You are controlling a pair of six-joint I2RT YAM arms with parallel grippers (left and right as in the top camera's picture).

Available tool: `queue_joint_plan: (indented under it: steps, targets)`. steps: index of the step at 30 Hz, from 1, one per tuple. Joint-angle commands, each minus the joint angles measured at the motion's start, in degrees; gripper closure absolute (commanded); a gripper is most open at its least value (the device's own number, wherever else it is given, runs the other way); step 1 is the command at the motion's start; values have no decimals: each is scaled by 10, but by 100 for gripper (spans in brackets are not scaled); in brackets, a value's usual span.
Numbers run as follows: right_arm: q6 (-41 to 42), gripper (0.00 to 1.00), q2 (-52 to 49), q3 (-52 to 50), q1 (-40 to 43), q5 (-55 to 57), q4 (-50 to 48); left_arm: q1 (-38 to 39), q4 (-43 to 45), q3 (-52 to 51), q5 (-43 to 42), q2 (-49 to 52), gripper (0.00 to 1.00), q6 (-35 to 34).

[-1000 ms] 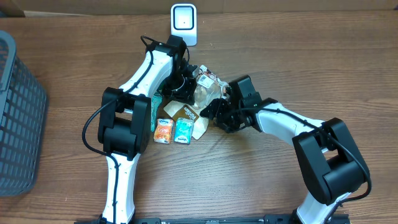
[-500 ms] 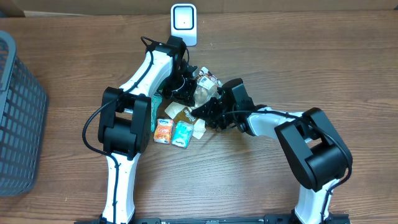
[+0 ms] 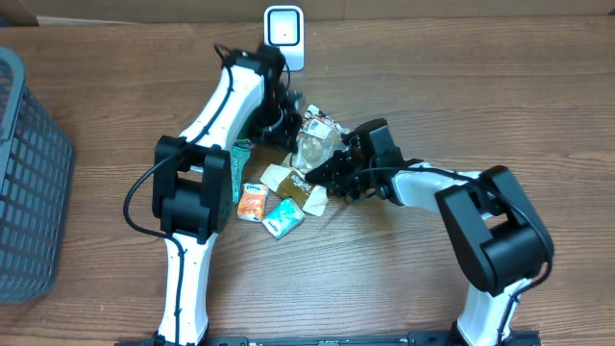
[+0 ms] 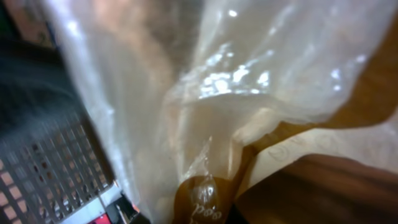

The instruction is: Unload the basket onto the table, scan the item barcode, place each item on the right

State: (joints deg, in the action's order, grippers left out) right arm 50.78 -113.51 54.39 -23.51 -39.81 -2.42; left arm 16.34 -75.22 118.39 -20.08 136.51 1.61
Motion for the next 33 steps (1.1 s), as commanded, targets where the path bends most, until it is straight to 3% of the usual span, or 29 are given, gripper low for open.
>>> queue_joint_plan:
  steps: [1,8,14,18,25,27,29,30,31,33]
  targets:
    - [-99,96,67,12,23,-38,53,-17,-38,131,5,-56,96,-5]
    - [-324,96,136,157,41,-40,332,-78,-155,330,10,-128,96,-5]
    - [-534,96,153,290,23,-41,515,-175,-202,349,10,-157,95,-5]
    - [-604,96,172,342,7,-40,567,-249,-216,338,10,-155,93,-15]
    - [-615,96,237,356,-30,-27,570,-316,-216,330,10,-154,68,-25]
    - [-613,96,246,356,-38,-7,570,-317,-216,330,10,-154,55,-24]
    - [-592,96,253,356,-55,61,571,-317,-216,330,12,-154,32,-24]
    - [-581,96,253,356,-58,83,571,-317,-216,330,12,-154,10,-24]
    - [-568,96,253,356,-61,114,571,-316,-216,330,12,-154,0,-24]
    - [-539,96,253,356,-66,196,566,-316,-216,330,12,-154,0,-24]
